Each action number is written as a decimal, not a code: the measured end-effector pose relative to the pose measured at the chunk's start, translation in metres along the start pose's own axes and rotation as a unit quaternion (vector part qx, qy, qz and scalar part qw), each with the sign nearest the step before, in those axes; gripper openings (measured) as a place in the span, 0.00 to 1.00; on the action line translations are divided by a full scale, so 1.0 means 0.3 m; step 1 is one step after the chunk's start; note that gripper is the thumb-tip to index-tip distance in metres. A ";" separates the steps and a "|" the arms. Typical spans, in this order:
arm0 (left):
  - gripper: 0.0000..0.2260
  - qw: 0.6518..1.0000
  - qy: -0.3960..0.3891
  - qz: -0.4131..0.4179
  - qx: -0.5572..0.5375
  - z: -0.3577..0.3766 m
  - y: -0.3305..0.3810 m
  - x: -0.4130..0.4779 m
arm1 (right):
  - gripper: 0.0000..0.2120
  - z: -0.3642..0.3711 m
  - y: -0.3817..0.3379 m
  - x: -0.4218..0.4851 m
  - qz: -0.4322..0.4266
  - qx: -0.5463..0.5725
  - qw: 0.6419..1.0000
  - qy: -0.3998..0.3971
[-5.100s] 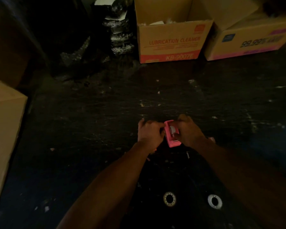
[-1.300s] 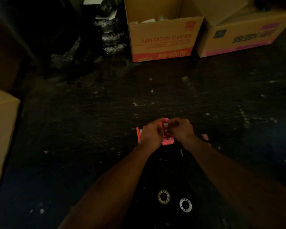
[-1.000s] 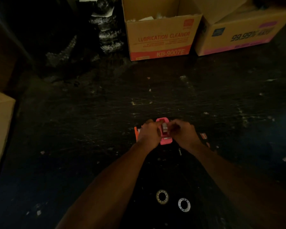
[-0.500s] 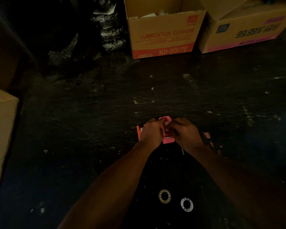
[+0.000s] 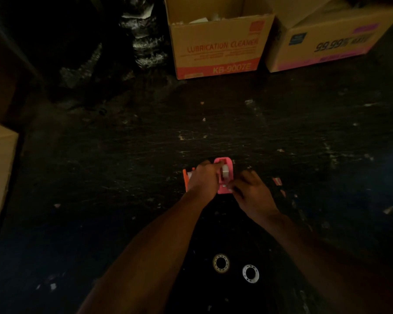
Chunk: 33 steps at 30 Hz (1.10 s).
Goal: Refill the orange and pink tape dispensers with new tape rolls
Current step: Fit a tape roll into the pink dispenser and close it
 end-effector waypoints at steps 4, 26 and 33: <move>0.22 1.000 -0.009 0.003 -0.001 0.002 0.004 -0.002 | 0.10 0.012 0.001 -0.008 0.024 0.023 0.999 -0.003; 0.26 0.991 0.051 -0.043 -0.116 0.015 -0.036 -0.047 | 0.14 0.061 0.177 0.020 0.335 0.312 0.889 0.002; 0.25 0.987 0.056 -0.053 -0.140 0.025 -0.031 -0.104 | 0.14 0.104 0.187 -0.020 0.316 0.300 0.899 -0.037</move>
Point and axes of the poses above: each hand's wrist, its own x-axis towards the middle knuckle, its own z-axis out of the palm, y = z × x, the point moved 9 cm from there along x, towards the middle knuckle, and after that the axes turned 1 degree about z, right-handed, at the moved point
